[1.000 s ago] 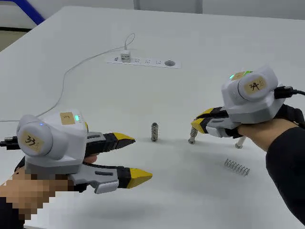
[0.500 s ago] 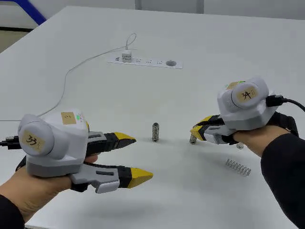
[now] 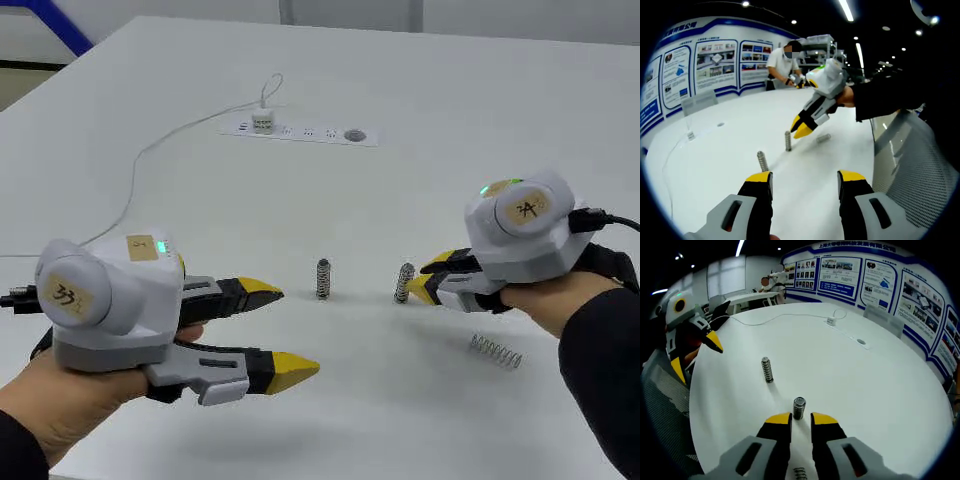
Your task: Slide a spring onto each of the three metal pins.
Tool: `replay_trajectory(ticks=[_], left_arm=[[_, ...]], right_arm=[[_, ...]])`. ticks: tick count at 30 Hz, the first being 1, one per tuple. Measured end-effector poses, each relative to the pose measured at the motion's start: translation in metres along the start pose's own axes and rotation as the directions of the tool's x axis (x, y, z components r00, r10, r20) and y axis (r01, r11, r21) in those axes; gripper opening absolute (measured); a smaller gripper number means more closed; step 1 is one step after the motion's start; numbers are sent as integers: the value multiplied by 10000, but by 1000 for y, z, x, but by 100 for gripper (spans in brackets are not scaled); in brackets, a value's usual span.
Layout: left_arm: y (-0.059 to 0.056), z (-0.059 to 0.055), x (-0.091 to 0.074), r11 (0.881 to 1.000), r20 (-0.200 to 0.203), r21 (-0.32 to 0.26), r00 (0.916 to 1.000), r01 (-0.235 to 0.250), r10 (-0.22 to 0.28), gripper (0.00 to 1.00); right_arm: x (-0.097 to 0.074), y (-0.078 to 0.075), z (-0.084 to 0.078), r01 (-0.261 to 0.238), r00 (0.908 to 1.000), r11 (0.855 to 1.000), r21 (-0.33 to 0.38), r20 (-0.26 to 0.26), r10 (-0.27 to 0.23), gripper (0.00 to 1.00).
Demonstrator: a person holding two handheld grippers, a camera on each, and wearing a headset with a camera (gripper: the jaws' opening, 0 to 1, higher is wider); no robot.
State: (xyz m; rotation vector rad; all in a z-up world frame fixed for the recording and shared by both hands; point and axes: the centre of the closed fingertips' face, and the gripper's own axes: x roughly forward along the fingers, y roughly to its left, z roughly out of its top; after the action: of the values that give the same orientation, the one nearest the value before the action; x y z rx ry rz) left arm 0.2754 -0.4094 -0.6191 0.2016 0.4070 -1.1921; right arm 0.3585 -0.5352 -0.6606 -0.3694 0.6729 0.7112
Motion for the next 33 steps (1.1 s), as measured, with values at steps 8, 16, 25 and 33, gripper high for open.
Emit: replay_trajectory(ticks=[8, 16, 25, 33], left_arm=[[-2, 3, 1, 9999, 4, 88, 10000, 62, -62, 53], [-2, 5, 1, 9998, -5, 150, 9999, 101, -100, 53], [-4, 6, 1, 9997, -37, 216, 9999, 147, -146, 53], [-5, 6, 2, 9995, -68, 260, 9998, 170, -169, 53]], right_arm=[[-18, 0, -15, 78, 9998, 9998, -177, -171, -81, 16], [-31, 0, -36, 92, 9993, 9999, -54, -366, -94, 16], [-44, -3, -66, 90, 9982, 9997, 245, -592, -76, 17], [-51, -2, -86, 74, 9967, 9992, 404, -810, -41, 17]])
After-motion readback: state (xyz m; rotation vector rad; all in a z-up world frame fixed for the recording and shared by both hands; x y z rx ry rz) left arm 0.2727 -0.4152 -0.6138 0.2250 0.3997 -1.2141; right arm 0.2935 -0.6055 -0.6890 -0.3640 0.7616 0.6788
